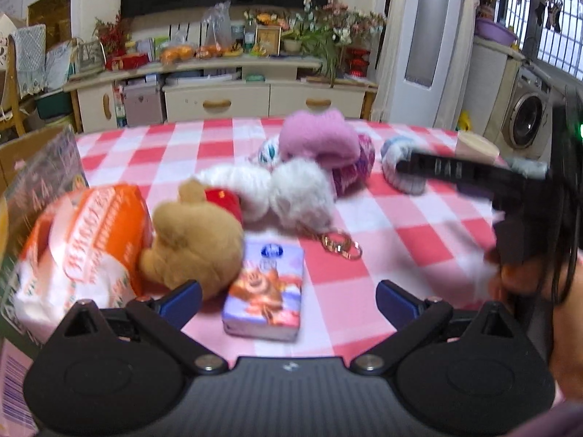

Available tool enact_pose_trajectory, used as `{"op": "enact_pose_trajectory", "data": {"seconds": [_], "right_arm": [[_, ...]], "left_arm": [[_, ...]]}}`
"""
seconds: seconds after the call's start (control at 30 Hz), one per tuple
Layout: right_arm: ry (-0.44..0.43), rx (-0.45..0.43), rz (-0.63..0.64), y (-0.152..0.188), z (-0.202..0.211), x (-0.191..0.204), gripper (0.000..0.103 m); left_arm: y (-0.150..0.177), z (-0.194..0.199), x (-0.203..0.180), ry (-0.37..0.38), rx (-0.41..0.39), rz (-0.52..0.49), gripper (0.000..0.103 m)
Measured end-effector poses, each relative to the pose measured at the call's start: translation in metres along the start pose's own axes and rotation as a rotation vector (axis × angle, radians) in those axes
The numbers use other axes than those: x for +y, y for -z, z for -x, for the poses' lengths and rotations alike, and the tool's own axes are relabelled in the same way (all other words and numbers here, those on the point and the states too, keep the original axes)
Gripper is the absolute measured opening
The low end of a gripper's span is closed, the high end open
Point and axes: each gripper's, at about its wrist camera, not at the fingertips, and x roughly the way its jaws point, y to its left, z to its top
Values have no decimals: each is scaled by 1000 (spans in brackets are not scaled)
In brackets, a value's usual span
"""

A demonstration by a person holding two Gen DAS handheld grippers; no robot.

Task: Organize soft objects
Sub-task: 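Move both tools back toward the teddy bear and remaining items, then grasp the bear-printed tissue pack with the left tool while the right tool grasps the light blue slipper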

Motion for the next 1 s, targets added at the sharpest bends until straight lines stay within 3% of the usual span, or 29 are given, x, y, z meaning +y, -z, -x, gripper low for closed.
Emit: {"op": "enact_pose_trajectory", "data": {"seconds": [0.2,0.77,1.0], "right_arm": [[70,-44,22,-12,-16,-9,103],[80,25,-51,-19,-56,-22,103],[91,35,-52,-20,-60,-20,99]], "left_arm": [[0,-18,1,-3,41,20,96],[-4,-50,-1,6,87,0,93],[-6,-53,-6,-10,83,-54,85]]}}
